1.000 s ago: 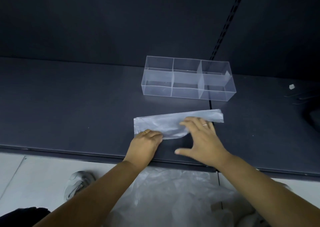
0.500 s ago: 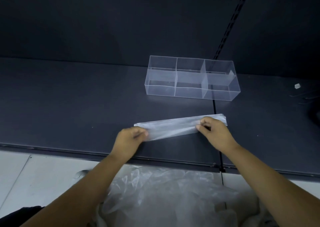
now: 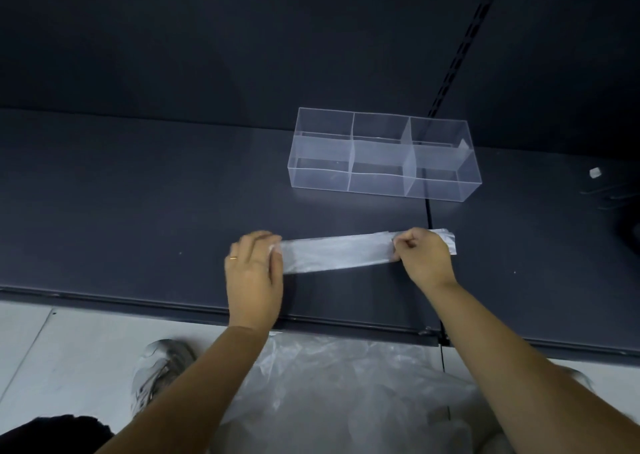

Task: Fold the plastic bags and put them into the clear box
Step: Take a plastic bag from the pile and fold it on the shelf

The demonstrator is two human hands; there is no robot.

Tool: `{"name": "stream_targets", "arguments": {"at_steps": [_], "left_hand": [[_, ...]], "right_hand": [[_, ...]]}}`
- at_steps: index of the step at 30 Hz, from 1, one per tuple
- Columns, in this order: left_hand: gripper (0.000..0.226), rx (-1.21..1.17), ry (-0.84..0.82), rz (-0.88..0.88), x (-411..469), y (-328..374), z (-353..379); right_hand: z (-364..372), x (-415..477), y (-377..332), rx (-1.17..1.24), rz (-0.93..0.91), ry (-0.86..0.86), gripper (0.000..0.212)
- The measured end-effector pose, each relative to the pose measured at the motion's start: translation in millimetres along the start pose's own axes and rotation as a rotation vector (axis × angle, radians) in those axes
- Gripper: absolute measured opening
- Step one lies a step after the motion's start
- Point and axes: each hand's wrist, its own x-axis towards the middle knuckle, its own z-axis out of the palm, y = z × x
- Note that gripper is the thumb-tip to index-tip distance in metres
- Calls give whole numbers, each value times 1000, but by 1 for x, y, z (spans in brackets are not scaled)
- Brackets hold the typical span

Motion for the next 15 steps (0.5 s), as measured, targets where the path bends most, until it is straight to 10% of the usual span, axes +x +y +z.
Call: {"name": "stream_targets", "arguments": {"at_steps": [5, 11, 15], "left_hand": [[61, 306, -467, 295, -18, -8, 8], [70, 484, -626, 340, -21, -21, 15], [75, 496, -626, 344, -19, -21, 15]], "right_hand": [[19, -31, -20, -385, -322, 315, 15], [99, -60, -43, -451, -728, -273, 51], [93, -39, -9, -656, -669, -231, 66]]}}
